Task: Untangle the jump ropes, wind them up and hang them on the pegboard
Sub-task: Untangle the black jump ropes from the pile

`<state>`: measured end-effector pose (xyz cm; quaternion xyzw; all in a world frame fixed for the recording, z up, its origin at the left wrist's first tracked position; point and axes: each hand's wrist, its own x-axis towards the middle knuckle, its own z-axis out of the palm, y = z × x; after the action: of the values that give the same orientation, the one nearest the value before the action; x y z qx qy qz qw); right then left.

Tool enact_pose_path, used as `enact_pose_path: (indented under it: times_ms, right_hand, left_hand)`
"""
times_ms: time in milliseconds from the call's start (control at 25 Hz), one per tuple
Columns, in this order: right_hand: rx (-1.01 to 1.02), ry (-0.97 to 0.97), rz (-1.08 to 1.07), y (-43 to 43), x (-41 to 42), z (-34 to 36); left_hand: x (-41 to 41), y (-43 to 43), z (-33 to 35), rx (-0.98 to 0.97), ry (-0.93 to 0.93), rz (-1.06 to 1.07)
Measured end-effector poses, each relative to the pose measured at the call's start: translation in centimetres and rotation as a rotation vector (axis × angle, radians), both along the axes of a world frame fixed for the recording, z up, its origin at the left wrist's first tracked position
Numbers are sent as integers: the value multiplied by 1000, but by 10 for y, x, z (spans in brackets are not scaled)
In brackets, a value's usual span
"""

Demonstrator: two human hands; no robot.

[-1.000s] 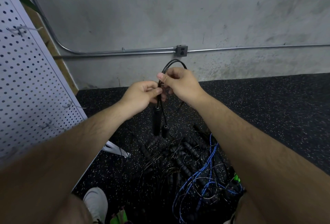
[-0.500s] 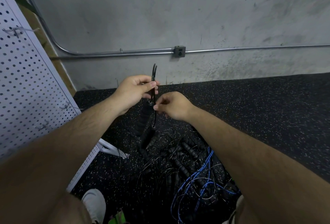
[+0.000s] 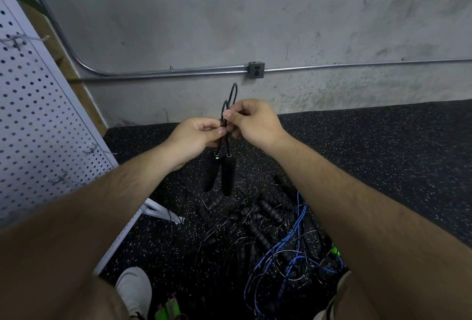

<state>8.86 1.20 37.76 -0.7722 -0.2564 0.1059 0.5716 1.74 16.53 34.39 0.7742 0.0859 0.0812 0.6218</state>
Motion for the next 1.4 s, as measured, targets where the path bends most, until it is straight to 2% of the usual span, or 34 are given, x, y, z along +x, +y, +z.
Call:
enact_pose_path:
  times_ms: [200, 320, 440, 600, 720, 880, 1040, 1160, 1200, 1240, 1320, 1360, 1400]
  right_hand:
    - [123, 92, -23, -2, 1, 3]
    - [150, 101, -32, -2, 0, 2]
    - [-48, 67, -43, -5, -1, -11]
    - [-359, 105, 209, -16, -12, -34]
    - [-407, 124, 123, -12, -30, -53]
    - [-340, 29, -133, 6, -62, -75]
    - [-271, -42, -198, 14, -65, -79]
    - [-501, -317, -147, 2, -48, -61]
    - [-605, -439, -118, -5, -43, -52]
    - [-691, -527, -82, -11, -39, -43]
    - [-847, -636, -7, -20, -32, -25]
    - [-924, -682, 31, -23, -29, -17]
    - [-981, -724, 65, -24, -27, -12]
  left_hand:
    - [-4, -4, 0, 27, 8, -43]
    - [-2, -5, 0, 43, -6, 25]
    - [-1, -4, 5, 3, -18, 110]
    - [-7, -5, 16, -31, 10, 116]
    - [-10, -3, 18, -123, 23, 147]
    - [-15, -7, 22, -308, 2, 211]
    - [-20, -12, 23, -454, -27, 265]
    - [-28, -3, 23, -506, -49, 328]
    - [-33, 1, 24, -422, -4, 343]
    - [-40, 7, 23, -204, 78, 339]
    - [-51, 17, 18, 500, 198, 283]
    - [-55, 17, 17, 808, 165, 256]
    - [-58, 13, 19, 976, 81, 208]
